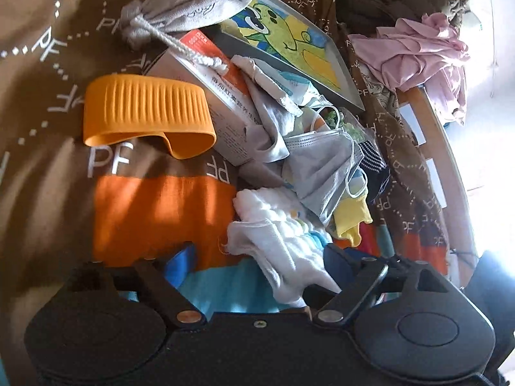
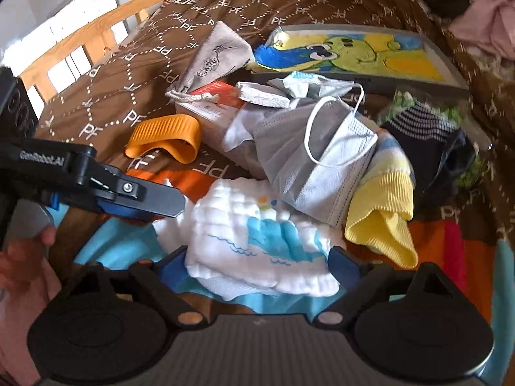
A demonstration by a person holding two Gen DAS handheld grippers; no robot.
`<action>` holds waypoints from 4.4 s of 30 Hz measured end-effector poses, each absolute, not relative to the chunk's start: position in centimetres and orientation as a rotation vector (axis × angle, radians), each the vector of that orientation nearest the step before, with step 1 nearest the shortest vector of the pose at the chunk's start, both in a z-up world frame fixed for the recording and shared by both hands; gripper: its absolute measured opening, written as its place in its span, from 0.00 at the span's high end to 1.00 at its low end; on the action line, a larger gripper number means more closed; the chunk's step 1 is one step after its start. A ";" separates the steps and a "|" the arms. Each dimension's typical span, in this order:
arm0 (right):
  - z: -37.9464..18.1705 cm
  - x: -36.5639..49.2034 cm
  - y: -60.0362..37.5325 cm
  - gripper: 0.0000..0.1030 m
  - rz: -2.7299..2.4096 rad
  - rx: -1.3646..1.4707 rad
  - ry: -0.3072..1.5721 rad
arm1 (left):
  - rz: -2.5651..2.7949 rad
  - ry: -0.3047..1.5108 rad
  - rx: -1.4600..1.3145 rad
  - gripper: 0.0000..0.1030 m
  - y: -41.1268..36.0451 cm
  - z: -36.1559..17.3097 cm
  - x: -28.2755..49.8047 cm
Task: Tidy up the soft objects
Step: 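Grasp the white blue-printed towel with the left gripper while the right gripper grasps it too, then lift the white towel and carry it over the grey tray with both grippers, then open both grippers to drop the white towel into the tray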
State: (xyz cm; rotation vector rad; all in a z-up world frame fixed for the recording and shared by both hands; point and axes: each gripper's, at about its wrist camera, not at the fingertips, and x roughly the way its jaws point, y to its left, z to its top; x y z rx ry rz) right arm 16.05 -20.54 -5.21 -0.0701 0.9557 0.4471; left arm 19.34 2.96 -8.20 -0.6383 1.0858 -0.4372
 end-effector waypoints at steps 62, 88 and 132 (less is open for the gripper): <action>7.7 24.9 -21.5 0.92 0.411 0.103 0.284 | -0.402 0.382 -0.305 0.98 3.2 6.1 28.3; -2.6 41.1 -18.5 0.89 0.310 0.179 0.602 | -0.351 0.657 -0.283 0.95 2.0 -5.6 41.1; 5.3 18.1 -22.1 0.00 0.281 0.064 0.316 | -0.221 0.364 -0.195 0.01 3.1 4.2 18.7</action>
